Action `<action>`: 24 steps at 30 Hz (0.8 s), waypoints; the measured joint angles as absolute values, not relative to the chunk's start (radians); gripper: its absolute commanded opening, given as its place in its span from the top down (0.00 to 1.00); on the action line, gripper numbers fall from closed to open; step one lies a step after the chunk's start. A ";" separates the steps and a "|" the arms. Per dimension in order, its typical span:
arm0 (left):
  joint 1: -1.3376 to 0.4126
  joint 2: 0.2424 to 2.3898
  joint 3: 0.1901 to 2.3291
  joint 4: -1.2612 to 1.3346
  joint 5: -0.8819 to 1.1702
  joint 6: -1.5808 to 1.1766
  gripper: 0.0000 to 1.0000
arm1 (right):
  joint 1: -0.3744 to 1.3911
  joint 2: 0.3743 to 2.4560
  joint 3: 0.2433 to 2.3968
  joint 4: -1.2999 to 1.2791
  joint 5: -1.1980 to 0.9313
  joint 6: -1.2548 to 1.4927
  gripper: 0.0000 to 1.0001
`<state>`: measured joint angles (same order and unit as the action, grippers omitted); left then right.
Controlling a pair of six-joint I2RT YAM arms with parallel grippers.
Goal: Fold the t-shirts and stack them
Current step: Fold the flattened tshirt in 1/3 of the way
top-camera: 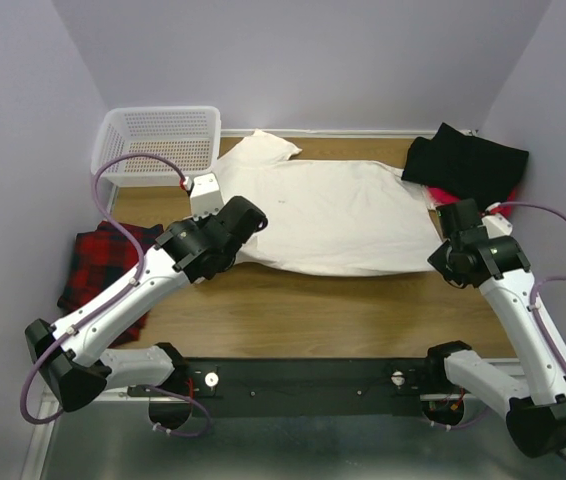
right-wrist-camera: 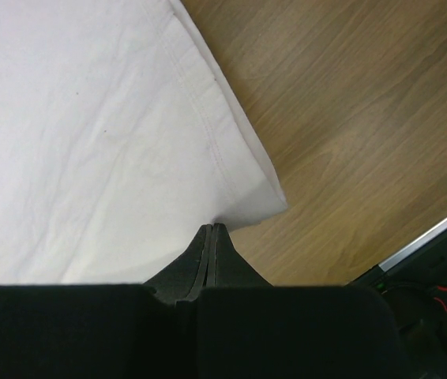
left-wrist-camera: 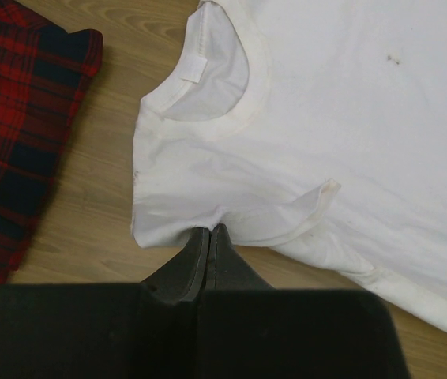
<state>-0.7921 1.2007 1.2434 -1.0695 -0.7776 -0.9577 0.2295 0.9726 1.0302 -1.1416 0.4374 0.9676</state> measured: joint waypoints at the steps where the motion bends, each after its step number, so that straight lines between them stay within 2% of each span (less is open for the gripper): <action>1: -0.799 1.190 1.243 -1.078 -0.778 -0.967 1.00 | 0.229 0.965 1.032 -1.153 0.437 0.967 0.99; 17: -0.827 1.193 1.220 -1.104 -0.786 -1.065 1.00 | 0.229 0.906 1.047 -1.229 0.437 0.969 0.99; 24: -0.894 1.228 1.166 -1.109 -0.788 -1.116 1.00 | 0.229 0.888 1.026 -1.232 0.437 0.978 0.99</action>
